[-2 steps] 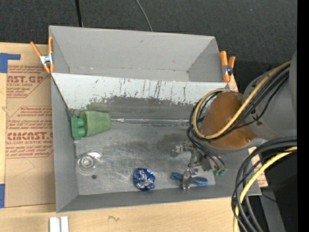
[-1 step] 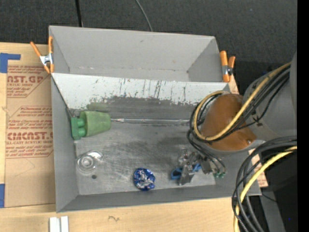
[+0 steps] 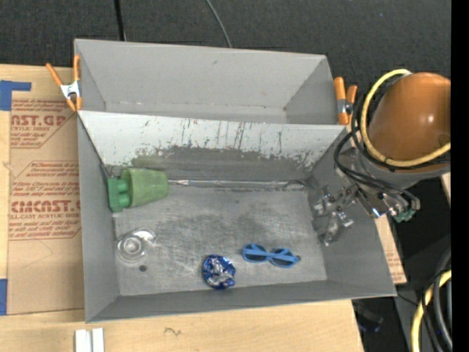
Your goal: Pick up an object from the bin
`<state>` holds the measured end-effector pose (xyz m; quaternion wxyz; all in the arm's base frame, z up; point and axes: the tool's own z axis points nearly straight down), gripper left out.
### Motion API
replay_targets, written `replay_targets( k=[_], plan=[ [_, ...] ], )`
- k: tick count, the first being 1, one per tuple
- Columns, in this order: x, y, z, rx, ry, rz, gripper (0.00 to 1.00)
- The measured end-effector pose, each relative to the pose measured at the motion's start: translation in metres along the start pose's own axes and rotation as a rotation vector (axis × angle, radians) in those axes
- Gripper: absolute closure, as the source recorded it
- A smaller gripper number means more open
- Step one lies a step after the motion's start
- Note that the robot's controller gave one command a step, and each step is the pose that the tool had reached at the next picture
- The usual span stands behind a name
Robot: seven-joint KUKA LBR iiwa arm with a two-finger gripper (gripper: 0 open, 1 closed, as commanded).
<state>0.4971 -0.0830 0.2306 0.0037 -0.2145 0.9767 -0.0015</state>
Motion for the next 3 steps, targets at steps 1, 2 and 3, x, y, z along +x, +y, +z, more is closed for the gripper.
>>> replay_targets(
  k=[1, 2, 3],
  plan=[
    [0.001, 0.001, 0.003, -0.004, 0.004, 0.000, 0.00],
    [0.005, 0.030, 0.095, -0.011, 0.012, -0.008, 0.00],
    [-0.015, 0.023, 0.160, -0.002, -0.004, -0.185, 0.00]
  ],
)
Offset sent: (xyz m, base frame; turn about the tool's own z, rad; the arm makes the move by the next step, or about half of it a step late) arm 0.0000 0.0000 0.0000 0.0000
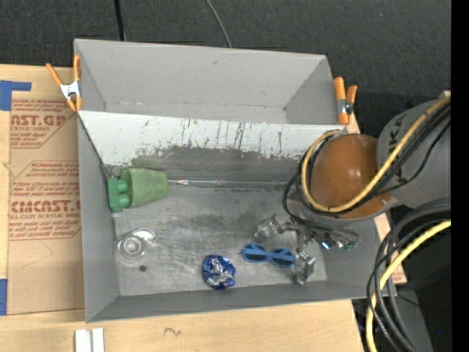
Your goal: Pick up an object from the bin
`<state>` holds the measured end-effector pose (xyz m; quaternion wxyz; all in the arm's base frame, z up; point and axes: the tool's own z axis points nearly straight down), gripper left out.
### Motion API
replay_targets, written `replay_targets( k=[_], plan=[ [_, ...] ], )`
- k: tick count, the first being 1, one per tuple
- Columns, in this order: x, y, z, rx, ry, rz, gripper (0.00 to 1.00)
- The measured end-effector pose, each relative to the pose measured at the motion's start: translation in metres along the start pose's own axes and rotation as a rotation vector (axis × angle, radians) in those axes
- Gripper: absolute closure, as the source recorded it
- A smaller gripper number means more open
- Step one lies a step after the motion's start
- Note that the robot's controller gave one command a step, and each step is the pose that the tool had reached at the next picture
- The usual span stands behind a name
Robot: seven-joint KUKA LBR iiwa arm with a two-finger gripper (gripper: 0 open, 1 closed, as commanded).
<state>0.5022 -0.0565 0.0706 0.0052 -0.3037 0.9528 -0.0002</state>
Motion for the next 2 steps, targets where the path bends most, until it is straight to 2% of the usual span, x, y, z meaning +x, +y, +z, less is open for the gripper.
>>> replay_targets(
  k=[1, 2],
  plan=[
    [0.001, 0.000, -0.001, -0.001, 0.003, 0.000, 1.00],
    [-0.013, -0.012, -0.145, 0.003, 0.001, -0.024, 1.00]
  ],
)
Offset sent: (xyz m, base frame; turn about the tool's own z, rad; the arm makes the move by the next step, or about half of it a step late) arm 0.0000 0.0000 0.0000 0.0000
